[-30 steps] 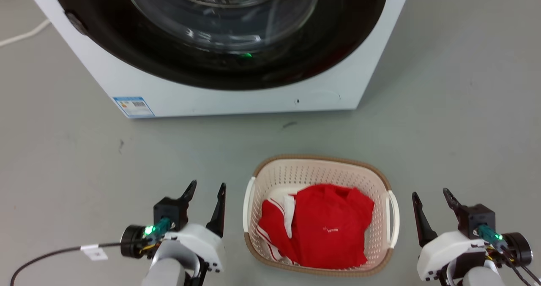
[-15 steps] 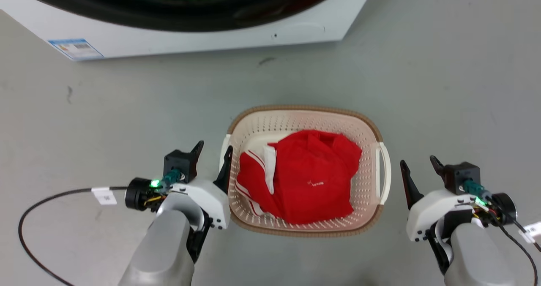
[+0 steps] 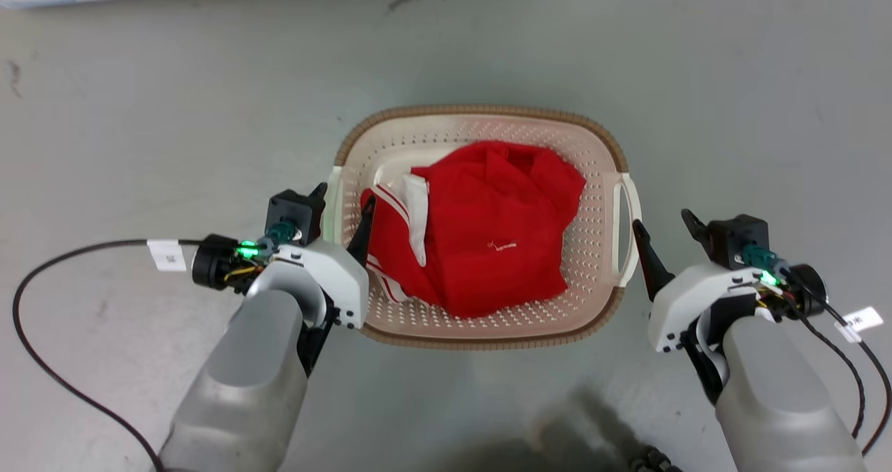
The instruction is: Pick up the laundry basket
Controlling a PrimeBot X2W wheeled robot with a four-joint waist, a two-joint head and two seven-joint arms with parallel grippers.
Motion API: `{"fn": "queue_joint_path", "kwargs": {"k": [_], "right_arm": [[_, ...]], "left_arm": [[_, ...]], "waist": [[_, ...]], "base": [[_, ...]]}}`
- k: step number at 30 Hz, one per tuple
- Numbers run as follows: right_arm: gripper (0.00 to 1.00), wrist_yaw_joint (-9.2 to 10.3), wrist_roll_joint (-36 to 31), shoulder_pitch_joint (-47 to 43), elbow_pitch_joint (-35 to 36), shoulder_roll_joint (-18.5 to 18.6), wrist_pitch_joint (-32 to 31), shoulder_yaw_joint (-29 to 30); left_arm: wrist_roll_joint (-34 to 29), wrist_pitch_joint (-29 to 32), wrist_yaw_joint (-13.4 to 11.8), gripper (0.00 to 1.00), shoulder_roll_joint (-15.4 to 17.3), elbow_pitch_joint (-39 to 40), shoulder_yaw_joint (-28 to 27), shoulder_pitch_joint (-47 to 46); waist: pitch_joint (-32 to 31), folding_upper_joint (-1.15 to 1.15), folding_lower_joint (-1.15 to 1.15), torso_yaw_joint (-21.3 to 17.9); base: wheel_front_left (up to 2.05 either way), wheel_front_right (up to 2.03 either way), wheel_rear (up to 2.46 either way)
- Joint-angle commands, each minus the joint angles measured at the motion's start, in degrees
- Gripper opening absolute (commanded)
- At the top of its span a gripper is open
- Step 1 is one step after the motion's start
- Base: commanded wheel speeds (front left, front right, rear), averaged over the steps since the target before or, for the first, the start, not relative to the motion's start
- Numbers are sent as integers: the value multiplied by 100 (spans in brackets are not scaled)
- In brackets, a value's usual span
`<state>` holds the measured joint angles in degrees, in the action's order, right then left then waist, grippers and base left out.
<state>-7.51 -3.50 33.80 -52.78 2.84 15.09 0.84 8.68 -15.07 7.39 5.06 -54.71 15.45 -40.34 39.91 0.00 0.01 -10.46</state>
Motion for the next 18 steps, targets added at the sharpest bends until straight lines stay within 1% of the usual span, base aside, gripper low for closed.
{"fn": "queue_joint_path", "kwargs": {"k": [1, 5, 18], "right_arm": [[100, 4, 69, 184, -73, 6, 12, -97], [100, 4, 226, 380, -201, 7, 12, -271], [100, 4, 586, 874, -653, 8, 13, -578]], "left_arm": [[7, -15, 6, 100, 70, -88, 43, -178], [-4, -15, 7, 100, 152, -213, 92, -403], [-70, -15, 7, 100, 193, -391, 235, -886]], "waist": [[229, 0, -1, -75], [454, 0, -1, -102], [948, 0, -1, -58]], "base": [[0, 0, 0], [0, 0, 0], [0, 0, 0]]}}
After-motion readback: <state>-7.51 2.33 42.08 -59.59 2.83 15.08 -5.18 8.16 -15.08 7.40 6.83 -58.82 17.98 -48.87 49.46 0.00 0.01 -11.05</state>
